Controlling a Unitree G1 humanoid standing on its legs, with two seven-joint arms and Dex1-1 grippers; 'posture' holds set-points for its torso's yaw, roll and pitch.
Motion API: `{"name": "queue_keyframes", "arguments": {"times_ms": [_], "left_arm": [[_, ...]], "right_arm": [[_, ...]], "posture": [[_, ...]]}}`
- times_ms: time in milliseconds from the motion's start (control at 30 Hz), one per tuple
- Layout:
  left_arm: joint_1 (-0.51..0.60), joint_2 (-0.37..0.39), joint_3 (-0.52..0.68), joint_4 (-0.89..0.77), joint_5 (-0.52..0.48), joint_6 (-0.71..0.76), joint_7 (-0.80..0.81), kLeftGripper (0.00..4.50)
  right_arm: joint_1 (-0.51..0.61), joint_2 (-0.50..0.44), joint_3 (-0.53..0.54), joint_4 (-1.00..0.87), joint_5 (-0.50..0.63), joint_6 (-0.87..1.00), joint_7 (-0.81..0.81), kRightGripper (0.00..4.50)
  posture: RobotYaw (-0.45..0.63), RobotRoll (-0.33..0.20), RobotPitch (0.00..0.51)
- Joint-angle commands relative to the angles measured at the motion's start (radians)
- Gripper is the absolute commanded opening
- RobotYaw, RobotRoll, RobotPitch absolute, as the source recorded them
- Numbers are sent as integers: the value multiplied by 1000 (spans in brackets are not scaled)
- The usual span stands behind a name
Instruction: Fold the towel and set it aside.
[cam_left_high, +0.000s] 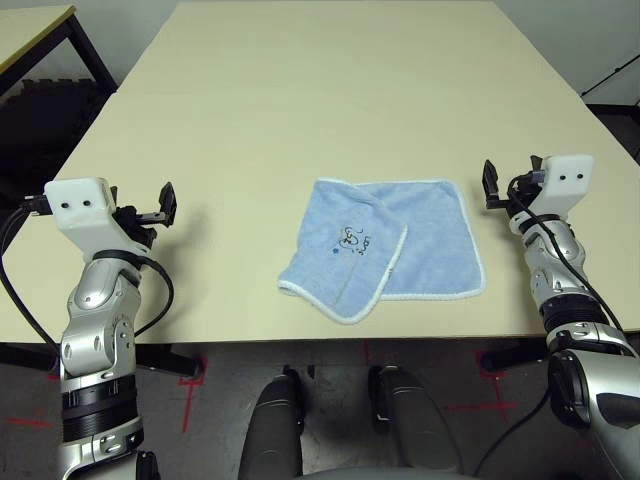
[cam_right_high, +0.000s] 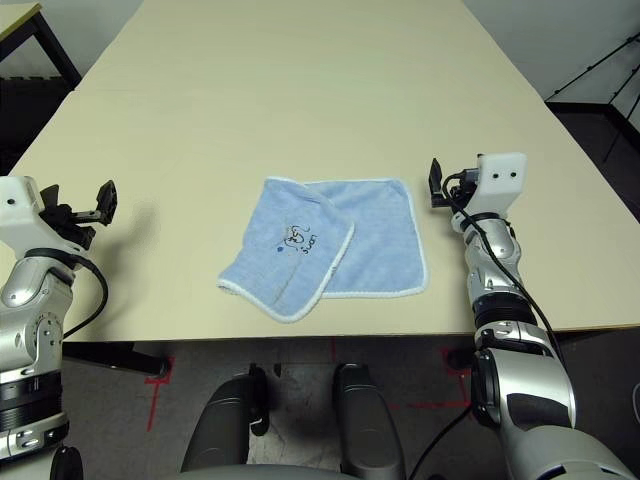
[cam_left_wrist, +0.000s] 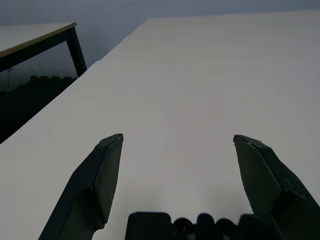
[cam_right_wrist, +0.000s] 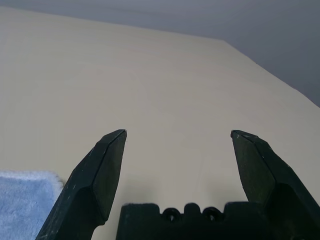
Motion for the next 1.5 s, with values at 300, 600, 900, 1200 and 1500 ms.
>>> {"name": "queue_keyframes", "arguments": {"times_ms": [300,600,900,1200,1500], "left_arm": [[-6,22,-5,10,20,-2,-18,4473],[-8,19,-2,12,23,-8,-20,4473],[-26,4,2,-8,-42,19,-53,4473],[-29,74,-18,-90,-217,134,-278,4473],[-47,102,-47,-147,-289,239,-312,4473]], "right_arm": [[-2,-4,-21,7,17,-2,-15,4500],[-10,-1,-63,-8,89,59,8,4500],[-32,4,-91,-8,136,99,48,4500],[-63,-36,-93,37,128,95,75,4500],[-88,-48,-89,70,123,86,86,4500]], "posture": [[-138,0,158],[-140,0,159],[-138,0,150],[-117,0,146],[-118,0,143]]}}
